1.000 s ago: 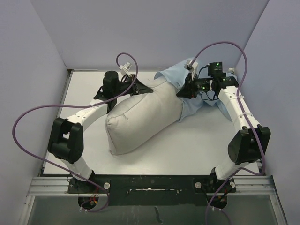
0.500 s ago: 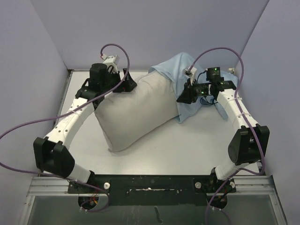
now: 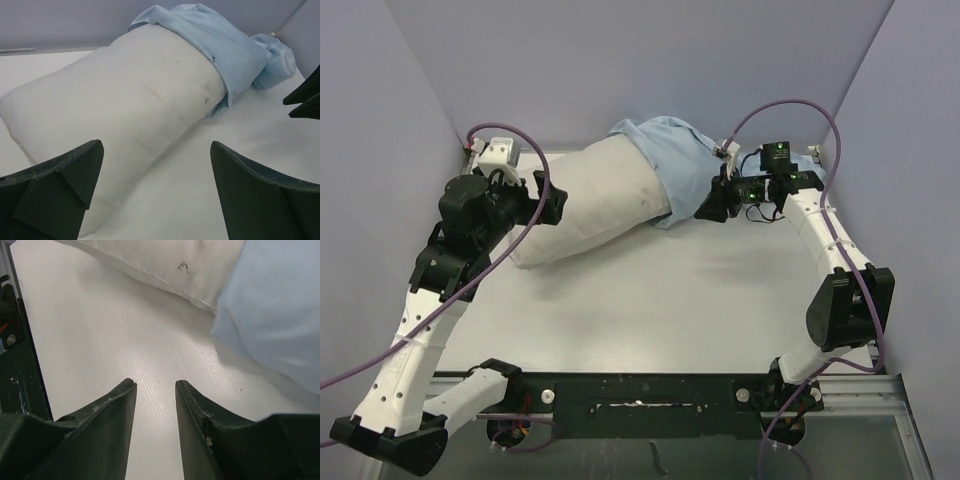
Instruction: Put the pillow into the pillowcase
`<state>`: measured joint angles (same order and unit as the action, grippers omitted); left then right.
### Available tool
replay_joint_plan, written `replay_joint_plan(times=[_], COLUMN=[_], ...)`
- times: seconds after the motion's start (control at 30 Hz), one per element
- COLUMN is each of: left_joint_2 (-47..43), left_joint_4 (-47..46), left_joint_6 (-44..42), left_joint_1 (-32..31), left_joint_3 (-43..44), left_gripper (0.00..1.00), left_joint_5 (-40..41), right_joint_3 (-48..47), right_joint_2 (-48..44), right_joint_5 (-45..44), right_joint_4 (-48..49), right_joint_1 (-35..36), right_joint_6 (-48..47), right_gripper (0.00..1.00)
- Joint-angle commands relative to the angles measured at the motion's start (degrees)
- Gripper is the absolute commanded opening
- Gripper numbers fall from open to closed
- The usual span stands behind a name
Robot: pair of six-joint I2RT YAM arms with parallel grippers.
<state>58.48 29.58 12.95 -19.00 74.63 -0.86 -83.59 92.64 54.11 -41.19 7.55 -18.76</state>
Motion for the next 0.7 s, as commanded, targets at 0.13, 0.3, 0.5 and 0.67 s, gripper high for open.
replay_joint_plan(times=[0.13,0.3,0.5,0.67], left_joint_2=[-3.62,-5.52,-5.65,-4.65], left_joint_4=[-1.39,-5.87,-8.8,-9.28], left_joint_6=[5.28,8.36,13.69,15.87], left_joint_1=[0.14,0.17,0.99,4.7], left_joint_3=[-7.31,-13.68,-18.2,-19.25], left_gripper=[0.87,0.93,0.98,0.98], left_joint_5=[0.74,1.13,0.66,-3.73], right_joint_3=[-3.86,-3.77,-4.43,-9.63], right_joint_2=[0.18,-0.01,0.42,4.54], right_joint_5=[3.36,3.05,2.49,-1.19], right_joint_4=[0.54,0.37,0.03,-2.29], right_joint_1=[-0.09,-0.09,0.17,2.55], right_joint_6=[1.27,1.28,1.06,-0.54], right_gripper=[0.51,0.59,0.62,0.62])
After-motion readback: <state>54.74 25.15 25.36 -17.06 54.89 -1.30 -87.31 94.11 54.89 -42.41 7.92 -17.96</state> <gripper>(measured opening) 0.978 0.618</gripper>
